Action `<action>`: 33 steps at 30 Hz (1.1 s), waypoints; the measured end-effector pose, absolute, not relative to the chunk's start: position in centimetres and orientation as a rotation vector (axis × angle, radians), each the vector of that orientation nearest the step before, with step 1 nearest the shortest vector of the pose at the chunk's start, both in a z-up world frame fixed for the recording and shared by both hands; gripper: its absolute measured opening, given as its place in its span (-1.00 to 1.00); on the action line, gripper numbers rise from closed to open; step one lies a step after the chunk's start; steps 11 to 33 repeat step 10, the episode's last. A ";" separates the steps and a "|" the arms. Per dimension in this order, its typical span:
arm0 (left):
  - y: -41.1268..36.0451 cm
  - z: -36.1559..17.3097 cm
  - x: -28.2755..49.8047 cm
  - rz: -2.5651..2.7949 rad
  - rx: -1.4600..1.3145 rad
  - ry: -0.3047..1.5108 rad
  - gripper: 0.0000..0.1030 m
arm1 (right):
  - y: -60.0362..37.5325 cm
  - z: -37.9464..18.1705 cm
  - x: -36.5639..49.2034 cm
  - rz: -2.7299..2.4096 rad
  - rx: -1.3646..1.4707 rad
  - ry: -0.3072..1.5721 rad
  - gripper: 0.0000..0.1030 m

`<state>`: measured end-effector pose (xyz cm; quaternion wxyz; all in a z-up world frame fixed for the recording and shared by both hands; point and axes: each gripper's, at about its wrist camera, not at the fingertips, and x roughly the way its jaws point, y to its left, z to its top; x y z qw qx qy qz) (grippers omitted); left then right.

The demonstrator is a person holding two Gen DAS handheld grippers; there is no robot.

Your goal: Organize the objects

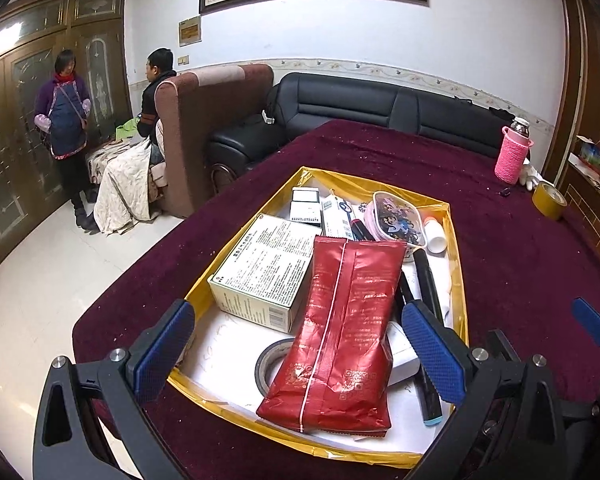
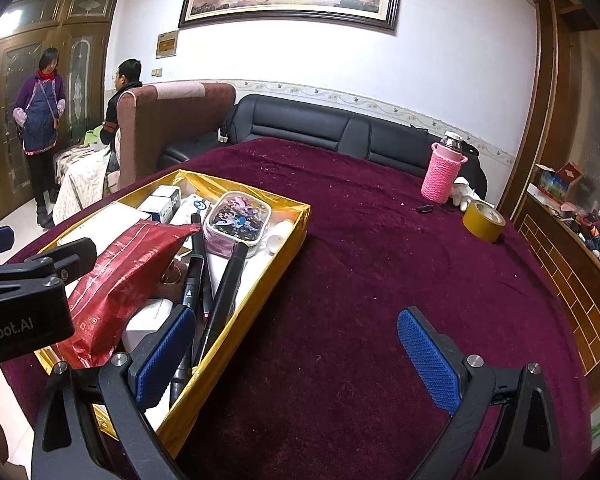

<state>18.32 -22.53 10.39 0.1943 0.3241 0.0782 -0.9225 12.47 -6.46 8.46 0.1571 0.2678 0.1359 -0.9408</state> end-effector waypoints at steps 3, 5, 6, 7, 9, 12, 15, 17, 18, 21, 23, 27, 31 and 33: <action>-22.6 10.3 18.2 -2.588 0.917 0.222 1.00 | -6.6 8.4 12.5 -2.690 0.770 0.398 1.00; -22.5 10.2 18.2 -2.588 0.923 0.219 1.00 | -6.8 8.4 12.5 -2.689 0.770 0.409 1.00; -22.5 10.2 18.2 -2.588 0.926 0.219 1.00 | -6.9 8.3 12.6 -2.690 0.770 0.413 1.00; -22.5 10.1 18.2 -2.589 0.928 0.219 1.00 | -6.9 8.3 12.6 -2.689 0.769 0.417 1.00; -22.5 10.1 18.1 -2.589 0.930 0.218 1.00 | -7.1 8.3 12.7 -2.689 0.769 0.426 1.00; -22.5 10.1 18.3 -2.589 0.929 0.218 1.00 | -7.1 8.2 12.7 -2.689 0.769 0.429 1.00; -22.5 10.1 18.3 -2.589 0.929 0.218 1.00 | -7.1 8.2 12.7 -2.689 0.769 0.429 1.00; -22.5 10.1 18.3 -2.589 0.929 0.218 1.00 | -7.1 8.2 12.7 -2.689 0.769 0.429 1.00; -22.5 10.1 18.3 -2.589 0.929 0.218 1.00 | -7.1 8.2 12.7 -2.689 0.769 0.429 1.00; -22.5 10.1 18.3 -2.589 0.929 0.218 1.00 | -7.1 8.2 12.7 -2.689 0.769 0.429 1.00; -22.5 10.1 18.3 -2.589 0.929 0.218 1.00 | -7.1 8.2 12.7 -2.689 0.769 0.429 1.00; -22.5 10.1 18.3 -2.589 0.929 0.218 1.00 | -7.1 8.2 12.7 -2.689 0.769 0.429 1.00; -22.5 10.1 18.3 -2.589 0.929 0.218 1.00 | -7.1 8.2 12.7 -2.689 0.769 0.429 1.00; -22.5 10.1 18.3 -2.589 0.929 0.218 1.00 | -7.1 8.2 12.7 -2.689 0.769 0.429 1.00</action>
